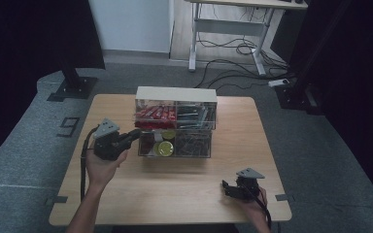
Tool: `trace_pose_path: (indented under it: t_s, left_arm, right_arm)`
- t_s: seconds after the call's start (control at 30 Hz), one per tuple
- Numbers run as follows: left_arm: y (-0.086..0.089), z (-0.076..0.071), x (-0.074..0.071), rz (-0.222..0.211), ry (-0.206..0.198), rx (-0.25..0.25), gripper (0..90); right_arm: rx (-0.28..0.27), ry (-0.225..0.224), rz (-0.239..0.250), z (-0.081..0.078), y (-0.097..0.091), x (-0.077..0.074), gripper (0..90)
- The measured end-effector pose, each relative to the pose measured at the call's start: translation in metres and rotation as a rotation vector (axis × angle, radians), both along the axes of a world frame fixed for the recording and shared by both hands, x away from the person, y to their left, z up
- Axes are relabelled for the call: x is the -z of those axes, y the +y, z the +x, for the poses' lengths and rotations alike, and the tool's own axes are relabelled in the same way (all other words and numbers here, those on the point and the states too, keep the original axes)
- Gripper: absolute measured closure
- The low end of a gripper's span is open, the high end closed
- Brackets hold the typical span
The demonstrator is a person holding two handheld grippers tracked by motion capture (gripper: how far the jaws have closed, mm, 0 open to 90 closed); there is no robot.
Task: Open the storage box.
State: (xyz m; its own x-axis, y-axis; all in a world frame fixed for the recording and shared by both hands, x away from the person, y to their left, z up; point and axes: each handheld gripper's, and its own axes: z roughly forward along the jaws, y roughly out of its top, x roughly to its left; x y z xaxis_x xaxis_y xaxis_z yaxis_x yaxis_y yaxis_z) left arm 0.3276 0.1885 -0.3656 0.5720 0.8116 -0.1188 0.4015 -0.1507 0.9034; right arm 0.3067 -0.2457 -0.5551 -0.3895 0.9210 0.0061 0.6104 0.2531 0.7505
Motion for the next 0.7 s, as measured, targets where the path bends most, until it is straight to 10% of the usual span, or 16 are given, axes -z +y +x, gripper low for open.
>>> trace_pose_path:
  t_s: [0.7]
  left_arm:
    - [-0.011, 0.019, -0.007, 0.004, 0.001, 0.005, 90.0]
  right_arm:
    - [0.0, 0.001, 0.0, 0.0, 0.0, 0.0, 20.9]
